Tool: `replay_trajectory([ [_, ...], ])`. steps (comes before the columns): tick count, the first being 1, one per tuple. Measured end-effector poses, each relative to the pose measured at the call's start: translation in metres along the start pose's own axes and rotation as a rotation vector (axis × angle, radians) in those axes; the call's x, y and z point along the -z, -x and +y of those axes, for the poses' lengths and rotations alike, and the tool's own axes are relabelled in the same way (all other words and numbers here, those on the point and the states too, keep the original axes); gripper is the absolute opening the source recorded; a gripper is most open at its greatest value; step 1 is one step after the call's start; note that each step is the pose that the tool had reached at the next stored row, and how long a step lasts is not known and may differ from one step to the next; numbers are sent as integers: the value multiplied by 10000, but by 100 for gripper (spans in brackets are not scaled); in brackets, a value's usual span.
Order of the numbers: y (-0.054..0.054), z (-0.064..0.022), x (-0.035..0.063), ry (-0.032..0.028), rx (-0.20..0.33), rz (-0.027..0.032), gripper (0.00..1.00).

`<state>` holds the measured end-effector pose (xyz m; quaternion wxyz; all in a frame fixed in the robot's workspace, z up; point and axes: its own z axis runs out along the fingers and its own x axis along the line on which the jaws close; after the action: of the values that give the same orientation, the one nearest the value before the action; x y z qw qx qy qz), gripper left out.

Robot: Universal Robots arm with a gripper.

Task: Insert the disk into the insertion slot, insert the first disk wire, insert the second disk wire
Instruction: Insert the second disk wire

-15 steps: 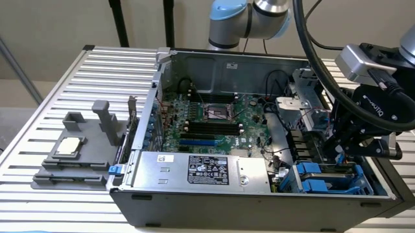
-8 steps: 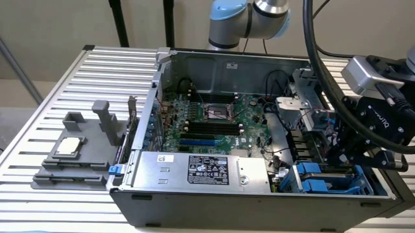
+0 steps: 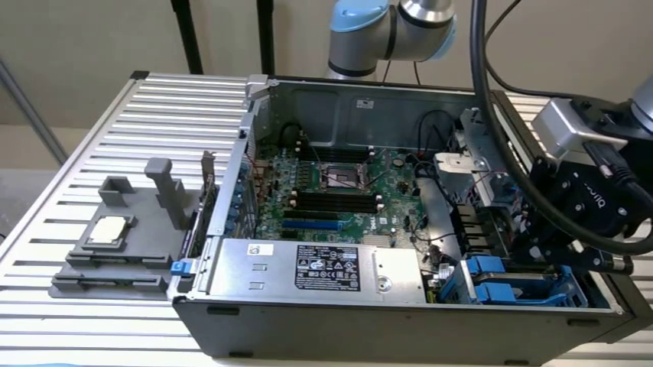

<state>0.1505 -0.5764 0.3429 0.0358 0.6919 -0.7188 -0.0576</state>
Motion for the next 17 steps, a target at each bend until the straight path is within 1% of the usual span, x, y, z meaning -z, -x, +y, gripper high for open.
replay_trajectory([
  [4, 0, -3, -21, 3, 9, -68, 16],
  [9, -1, -19, -40, 5, 15, -122, 16],
  [12, 0, -33, -45, 6, 17, -147, 16],
  [17, -2, -37, -51, 3, 22, -160, 16],
])
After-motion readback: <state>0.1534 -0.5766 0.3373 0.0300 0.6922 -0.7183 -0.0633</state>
